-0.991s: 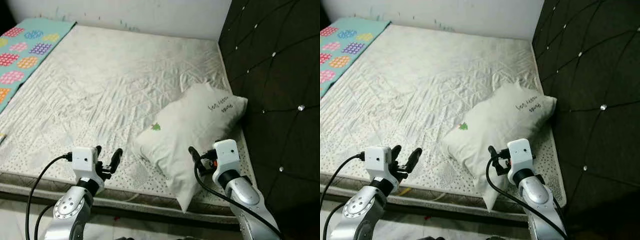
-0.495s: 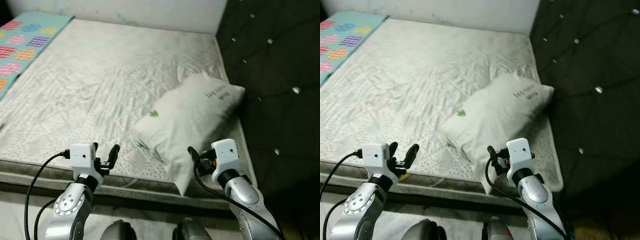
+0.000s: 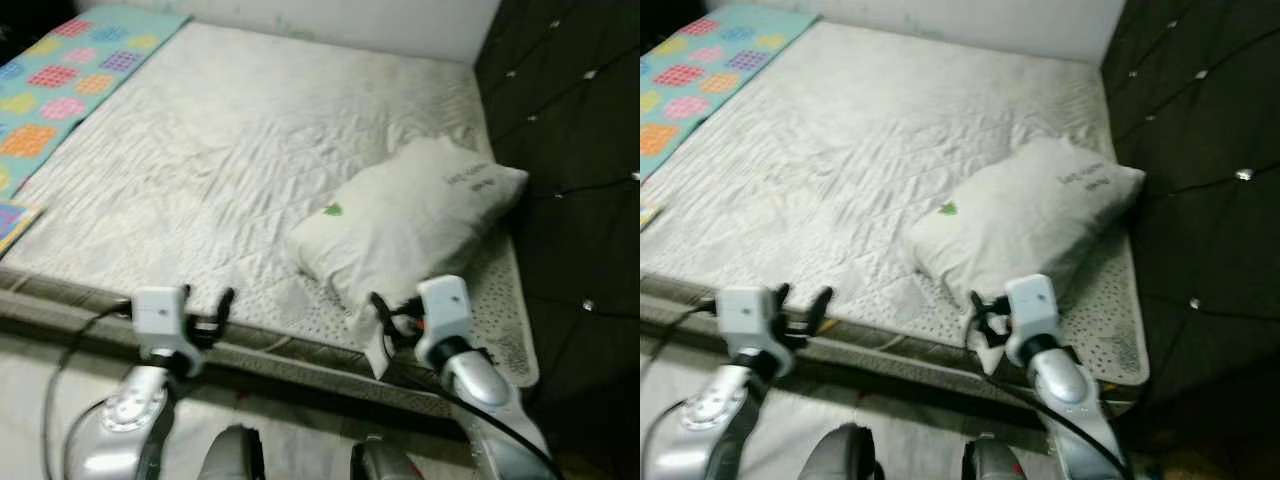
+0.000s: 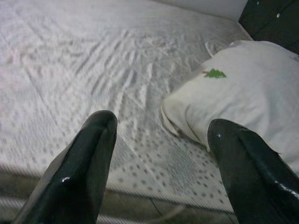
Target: Clean up the room
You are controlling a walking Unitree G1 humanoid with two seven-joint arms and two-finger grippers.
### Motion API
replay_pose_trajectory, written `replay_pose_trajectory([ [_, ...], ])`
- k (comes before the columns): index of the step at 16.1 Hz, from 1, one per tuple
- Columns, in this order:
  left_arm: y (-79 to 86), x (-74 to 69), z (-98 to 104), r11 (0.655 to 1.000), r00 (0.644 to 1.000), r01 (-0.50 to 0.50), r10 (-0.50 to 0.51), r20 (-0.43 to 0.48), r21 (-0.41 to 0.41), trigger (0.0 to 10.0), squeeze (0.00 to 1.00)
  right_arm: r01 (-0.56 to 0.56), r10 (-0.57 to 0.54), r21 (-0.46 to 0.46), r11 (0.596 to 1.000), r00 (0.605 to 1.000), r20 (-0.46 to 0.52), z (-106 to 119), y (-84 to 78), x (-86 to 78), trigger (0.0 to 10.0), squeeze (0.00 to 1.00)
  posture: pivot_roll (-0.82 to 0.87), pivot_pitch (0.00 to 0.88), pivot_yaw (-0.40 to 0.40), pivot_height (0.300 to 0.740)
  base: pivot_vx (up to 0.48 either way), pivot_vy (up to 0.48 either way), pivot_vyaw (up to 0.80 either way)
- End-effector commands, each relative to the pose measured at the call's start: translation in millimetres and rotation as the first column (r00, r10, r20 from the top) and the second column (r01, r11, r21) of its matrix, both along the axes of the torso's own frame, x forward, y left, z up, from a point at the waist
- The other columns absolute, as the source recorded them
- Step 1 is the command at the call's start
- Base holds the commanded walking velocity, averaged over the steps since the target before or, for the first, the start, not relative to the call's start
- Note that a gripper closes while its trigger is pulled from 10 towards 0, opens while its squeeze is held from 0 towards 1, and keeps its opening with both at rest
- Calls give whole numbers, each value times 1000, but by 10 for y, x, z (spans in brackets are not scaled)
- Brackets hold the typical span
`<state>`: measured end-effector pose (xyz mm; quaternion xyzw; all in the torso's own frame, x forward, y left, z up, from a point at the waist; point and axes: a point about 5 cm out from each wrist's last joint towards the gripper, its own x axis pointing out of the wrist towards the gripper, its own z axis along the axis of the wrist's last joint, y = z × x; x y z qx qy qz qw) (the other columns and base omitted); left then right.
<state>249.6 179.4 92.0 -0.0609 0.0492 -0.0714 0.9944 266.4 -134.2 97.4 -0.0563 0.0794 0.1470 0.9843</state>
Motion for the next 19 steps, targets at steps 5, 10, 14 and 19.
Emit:
replay_pose_trajectory([
  [5,-77,24,18,999,999,34,-34,11,-11,10000,0,23,-23,-13,1000,1000,-1,1,-77,12,10000,0,-154,136,-42,661,439,0,0],
  [10,-71,43,-9,1000,1000,23,-23,-10,9,10000,0,31,-31,-15,999,1000,2,3,-84,24,10000,0,-152,132,-41,661,271,0,0],
  [14,-75,53,-22,1000,999,29,-29,-16,6,10000,0,50,-50,-6,999,999,-4,-5,-104,34,10000,0,-151,130,-42,661,0,0,-544],
  [19,-82,52,-36,1000,999,29,-29,-24,5,10000,0,45,-45,-18,999,999,2,-9,-102,35,10000,0,-148,127,-43,661,0,0,-320],
])
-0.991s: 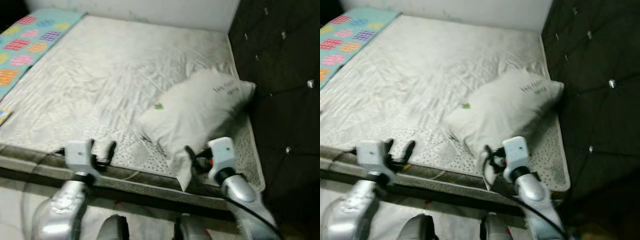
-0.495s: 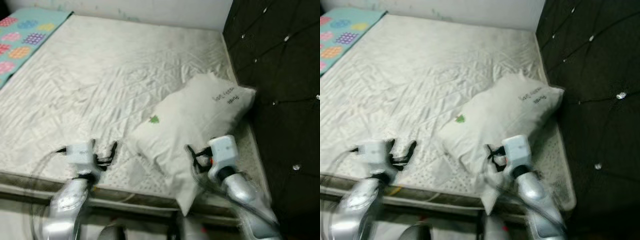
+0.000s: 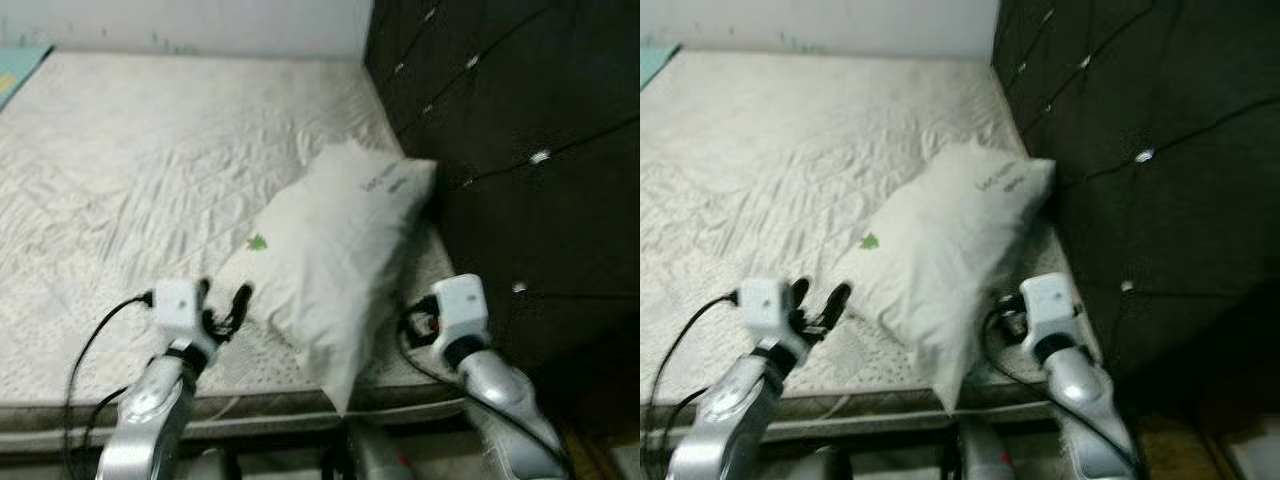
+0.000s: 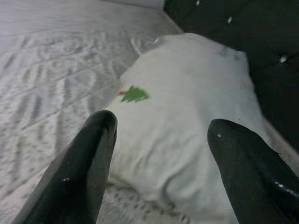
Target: Clean up the room
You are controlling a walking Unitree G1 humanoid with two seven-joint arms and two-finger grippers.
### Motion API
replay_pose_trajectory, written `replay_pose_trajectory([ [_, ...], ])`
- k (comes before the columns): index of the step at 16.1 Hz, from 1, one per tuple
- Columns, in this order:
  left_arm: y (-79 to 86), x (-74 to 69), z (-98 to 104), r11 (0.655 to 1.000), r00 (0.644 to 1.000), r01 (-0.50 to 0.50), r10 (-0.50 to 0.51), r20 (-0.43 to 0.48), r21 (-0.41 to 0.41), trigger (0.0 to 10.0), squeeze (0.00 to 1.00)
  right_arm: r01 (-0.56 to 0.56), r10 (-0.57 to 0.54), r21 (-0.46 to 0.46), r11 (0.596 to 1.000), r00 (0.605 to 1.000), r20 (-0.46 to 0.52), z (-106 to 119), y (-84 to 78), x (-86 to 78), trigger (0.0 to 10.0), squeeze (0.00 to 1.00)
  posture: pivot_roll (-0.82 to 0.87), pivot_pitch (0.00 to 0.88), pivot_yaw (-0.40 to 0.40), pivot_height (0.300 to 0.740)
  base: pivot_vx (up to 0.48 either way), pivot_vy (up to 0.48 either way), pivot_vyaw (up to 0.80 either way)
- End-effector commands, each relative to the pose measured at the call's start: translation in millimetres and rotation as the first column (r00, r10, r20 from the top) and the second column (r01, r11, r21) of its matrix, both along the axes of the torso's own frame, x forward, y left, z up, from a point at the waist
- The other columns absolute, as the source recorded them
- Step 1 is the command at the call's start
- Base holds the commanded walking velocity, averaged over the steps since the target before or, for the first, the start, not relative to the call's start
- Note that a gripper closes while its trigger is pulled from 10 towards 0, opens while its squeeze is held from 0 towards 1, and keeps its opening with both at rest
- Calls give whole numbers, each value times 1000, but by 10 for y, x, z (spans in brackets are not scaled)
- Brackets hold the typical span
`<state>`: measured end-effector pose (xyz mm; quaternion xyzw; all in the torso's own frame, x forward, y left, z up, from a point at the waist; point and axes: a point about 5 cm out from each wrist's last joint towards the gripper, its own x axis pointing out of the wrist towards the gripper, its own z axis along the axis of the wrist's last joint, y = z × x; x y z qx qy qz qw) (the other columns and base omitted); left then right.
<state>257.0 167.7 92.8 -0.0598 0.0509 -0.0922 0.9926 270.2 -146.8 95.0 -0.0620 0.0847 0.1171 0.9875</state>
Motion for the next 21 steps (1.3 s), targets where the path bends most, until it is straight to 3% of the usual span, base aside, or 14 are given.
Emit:
replay_pose_trajectory([
  [1,35,-26,-47,1000,1000,-11,12,-25,6,10000,0,-15,15,-2,1000,1000,5,12,24,-7,10000,0,-148,128,-43,661,0,0,0],
  [4,32,-31,-56,1000,1000,-10,10,-29,6,10000,0,-25,25,-5,1000,1000,0,2,35,-15,10000,0,-147,127,-42,656,0,0,0],
  [9,33,-36,-66,1000,999,-6,7,-35,6,10000,0,-32,32,0,999,999,-3,-4,46,-26,10000,0,-147,127,-42,596,0,0,0],
  [21,33,-36,-66,1000,999,-6,7,-35,6,10000,0,-32,32,0,999,999,-3,-4,46,-26,10000,0,-147,127,-42,596,0,0,0],
])
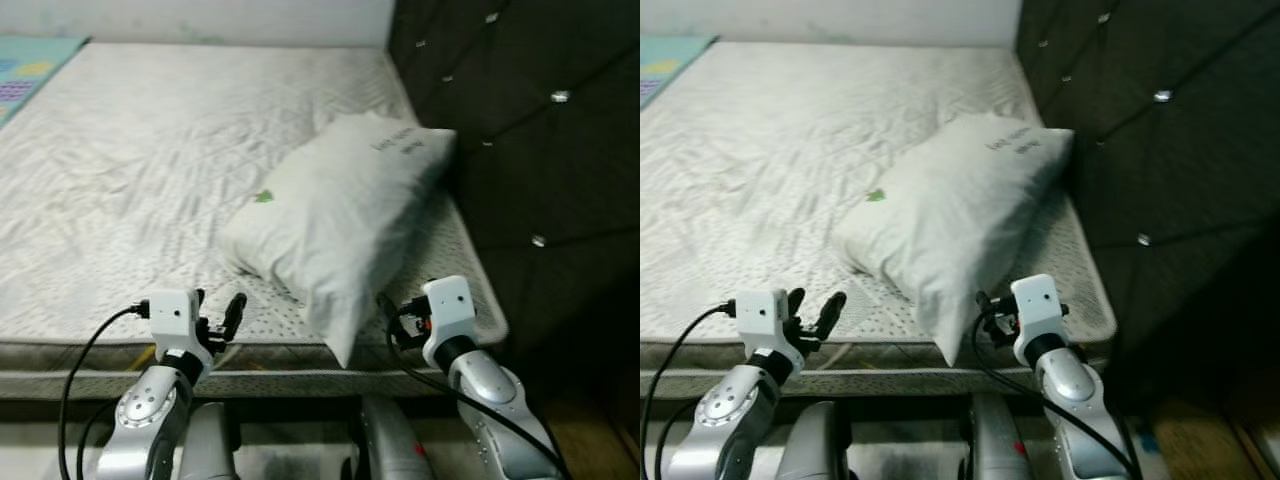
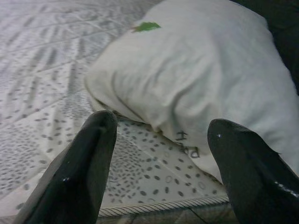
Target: Clean up the room
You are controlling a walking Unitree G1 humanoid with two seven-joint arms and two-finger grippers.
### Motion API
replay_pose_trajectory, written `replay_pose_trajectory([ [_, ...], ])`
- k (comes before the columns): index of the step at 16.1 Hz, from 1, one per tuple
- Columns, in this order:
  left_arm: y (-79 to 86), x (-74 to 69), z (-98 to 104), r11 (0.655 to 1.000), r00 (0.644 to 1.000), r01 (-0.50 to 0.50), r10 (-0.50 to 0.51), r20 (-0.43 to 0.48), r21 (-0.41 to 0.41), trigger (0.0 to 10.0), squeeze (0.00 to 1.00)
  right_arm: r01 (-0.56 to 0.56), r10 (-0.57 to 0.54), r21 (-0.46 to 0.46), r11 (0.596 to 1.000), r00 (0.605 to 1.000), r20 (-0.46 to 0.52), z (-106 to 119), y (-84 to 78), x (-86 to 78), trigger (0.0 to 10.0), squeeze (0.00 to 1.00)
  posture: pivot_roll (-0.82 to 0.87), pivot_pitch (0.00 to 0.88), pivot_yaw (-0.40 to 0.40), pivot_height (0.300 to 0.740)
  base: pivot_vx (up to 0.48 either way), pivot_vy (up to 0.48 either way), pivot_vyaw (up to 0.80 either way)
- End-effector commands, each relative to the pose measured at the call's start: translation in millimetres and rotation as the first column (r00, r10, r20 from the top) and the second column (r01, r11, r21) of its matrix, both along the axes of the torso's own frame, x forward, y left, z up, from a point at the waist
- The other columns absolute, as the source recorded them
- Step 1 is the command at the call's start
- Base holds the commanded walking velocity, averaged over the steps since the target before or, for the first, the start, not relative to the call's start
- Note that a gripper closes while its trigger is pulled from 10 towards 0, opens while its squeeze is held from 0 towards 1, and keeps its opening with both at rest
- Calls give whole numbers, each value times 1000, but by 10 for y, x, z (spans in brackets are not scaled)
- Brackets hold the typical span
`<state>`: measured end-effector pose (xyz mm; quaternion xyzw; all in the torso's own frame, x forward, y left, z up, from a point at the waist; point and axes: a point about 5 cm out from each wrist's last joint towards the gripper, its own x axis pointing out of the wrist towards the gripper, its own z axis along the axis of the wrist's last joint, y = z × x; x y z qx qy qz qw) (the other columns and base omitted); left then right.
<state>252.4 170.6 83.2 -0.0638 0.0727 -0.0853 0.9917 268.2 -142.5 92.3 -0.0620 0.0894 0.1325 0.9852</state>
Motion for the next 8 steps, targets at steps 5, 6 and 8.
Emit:
replay_pose_trajectory([
  [5,50,-47,96,1000,999,-28,28,19,14,10000,0,-139,151,114,984,983,-107,-26,450,66,10000,0,-76,162,-35,591,0,0,0],
  [6,62,-62,117,999,999,-38,37,22,15,10000,0,-177,200,155,972,969,-144,-34,593,78,10000,0,-75,163,-35,591,0,0,0],
  [8,54,-74,147,999,999,-40,39,24,15,10000,0,-226,266,201,953,943,-202,-71,748,69,10000,0,-66,164,-32,591,0,0,0],
])
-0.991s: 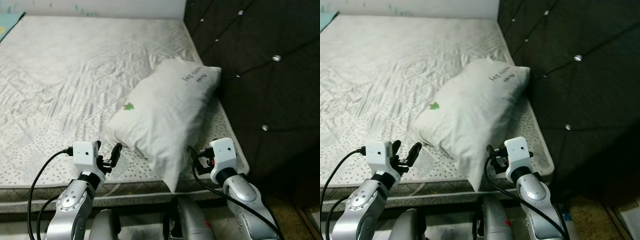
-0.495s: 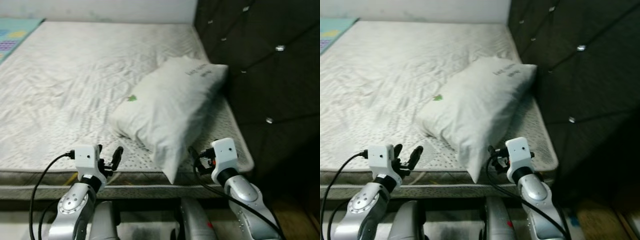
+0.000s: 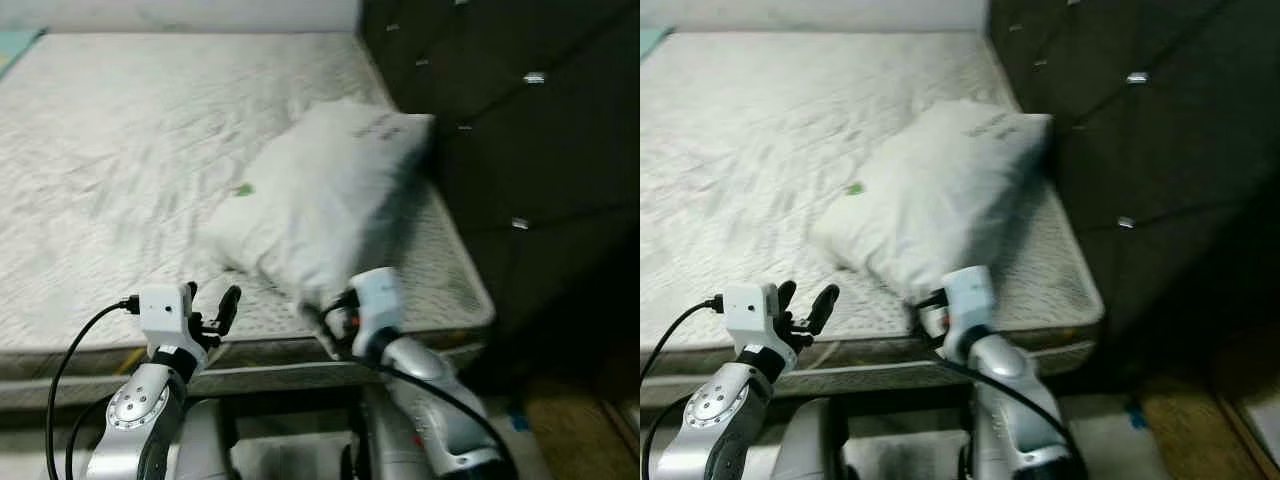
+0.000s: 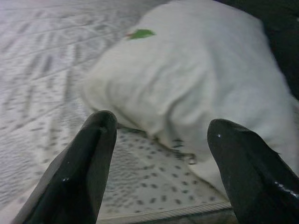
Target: Clean up the room
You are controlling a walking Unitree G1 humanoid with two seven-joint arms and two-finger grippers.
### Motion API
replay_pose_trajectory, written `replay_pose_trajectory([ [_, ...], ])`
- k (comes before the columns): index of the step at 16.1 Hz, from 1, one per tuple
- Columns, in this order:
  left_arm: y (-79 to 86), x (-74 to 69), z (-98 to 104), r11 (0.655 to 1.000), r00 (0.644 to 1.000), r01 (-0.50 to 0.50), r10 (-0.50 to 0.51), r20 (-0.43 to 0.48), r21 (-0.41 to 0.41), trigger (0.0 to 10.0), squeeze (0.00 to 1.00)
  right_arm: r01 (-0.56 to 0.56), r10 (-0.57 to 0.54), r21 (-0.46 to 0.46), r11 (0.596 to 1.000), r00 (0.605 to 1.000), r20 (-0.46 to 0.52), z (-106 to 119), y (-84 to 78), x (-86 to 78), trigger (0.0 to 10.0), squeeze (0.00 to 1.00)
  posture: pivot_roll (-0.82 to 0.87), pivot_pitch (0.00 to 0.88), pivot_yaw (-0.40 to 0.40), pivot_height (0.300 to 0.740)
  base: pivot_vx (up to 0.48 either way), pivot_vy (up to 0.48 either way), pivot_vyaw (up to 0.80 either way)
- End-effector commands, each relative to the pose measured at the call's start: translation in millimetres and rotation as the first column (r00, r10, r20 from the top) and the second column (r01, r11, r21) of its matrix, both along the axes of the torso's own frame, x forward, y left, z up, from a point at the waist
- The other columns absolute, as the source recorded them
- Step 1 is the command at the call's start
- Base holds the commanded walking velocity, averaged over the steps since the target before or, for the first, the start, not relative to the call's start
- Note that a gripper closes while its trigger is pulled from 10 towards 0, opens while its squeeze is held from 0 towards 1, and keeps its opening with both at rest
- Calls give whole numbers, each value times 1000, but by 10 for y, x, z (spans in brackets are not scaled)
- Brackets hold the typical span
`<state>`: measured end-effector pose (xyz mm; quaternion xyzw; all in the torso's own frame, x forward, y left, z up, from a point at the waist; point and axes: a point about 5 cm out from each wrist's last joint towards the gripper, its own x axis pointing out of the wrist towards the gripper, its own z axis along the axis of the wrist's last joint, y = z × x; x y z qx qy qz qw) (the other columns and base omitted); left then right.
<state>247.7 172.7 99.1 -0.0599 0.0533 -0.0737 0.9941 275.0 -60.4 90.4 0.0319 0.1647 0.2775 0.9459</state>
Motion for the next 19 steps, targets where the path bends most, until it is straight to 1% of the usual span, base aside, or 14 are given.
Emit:
replay_pose_trajectory([
  [1,28,-56,12,1000,1000,-3,3,-13,13,10000,0,-21,21,5,1000,998,-56,-66,10,-12,10000,0,-45,169,-31,591,0,0,0],
  [2,27,-79,28,1000,1000,5,-5,-11,14,10000,0,-31,33,20,999,998,-59,-60,48,-13,10000,0,-33,172,-32,591,0,0,0],
  [4,68,-212,36,1000,999,20,-20,-34,9,10000,0,-53,57,69,996,996,-67,-26,260,40,10000,0,-9,178,-33,591,0,0,0],
  [5,75,-249,33,1000,999,16,-15,-43,15,10000,0,-46,50,74,996,997,-52,1,326,88,10000,0,15,179,-37,591,0,0,0],
  [6,78,-259,35,1000,999,12,-12,-45,18,10000,0,-38,41,65,997,998,-40,10,343,115,10000,0,28,179,-39,591,0,0,0],
  [8,95,-290,63,999,999,-4,6,-42,43,10000,0,39,-39,49,998,999,5,54,331,255,10000,0,53,180,-45,591,0,0,0],
  [10,101,-298,65,999,999,-6,8,-42,45,10000,0,56,-58,53,997,998,24,76,327,288,10000,0,53,180,-45,586,0,0,0],
  [11,111,-317,73,999,999,-11,13,-45,48,10000,0,114,-117,44,993,991,71,126,291,376,10000,0,53,180,-45,581,0,0,0],
  [13,122,-342,86,999,999,-15,17,-51,51,10000,0,163,-165,26,986,981,106,157,270,444,10000,0,72,182,-47,576,0,0,0],
  [15,119,-360,98,998,998,-15,18,-58,55,10000,0,272,-264,-38,962,953,150,154,208,528,10000,0,74,178,-42,576,0,0,0],
  [16,119,-361,99,998,998,-15,18,-58,56,10000,0,286,-276,-43,957,948,155,151,201,535,10000,0,74,178,-42,576,0,0,0],
  [17,113,-357,97,998,998,-10,13,-61,57,10000,0,320,-303,-99,942,941,154,95,174,537,10000,0,72,176,-38,576,0,0,0],
  [18,113,-357,97,998,998,-10,13,-61,57,10000,0,320,-303,-99,942,941,154,95,174,537,10000,0,72,176,-38,576,0,0,0],
  [19,98,-355,98,999,998,3,1,-67,54,10000,0,338,-316,-170,926,938,142,-9,177,521,10000,0,76,174,-36,576,0,0,0],
])
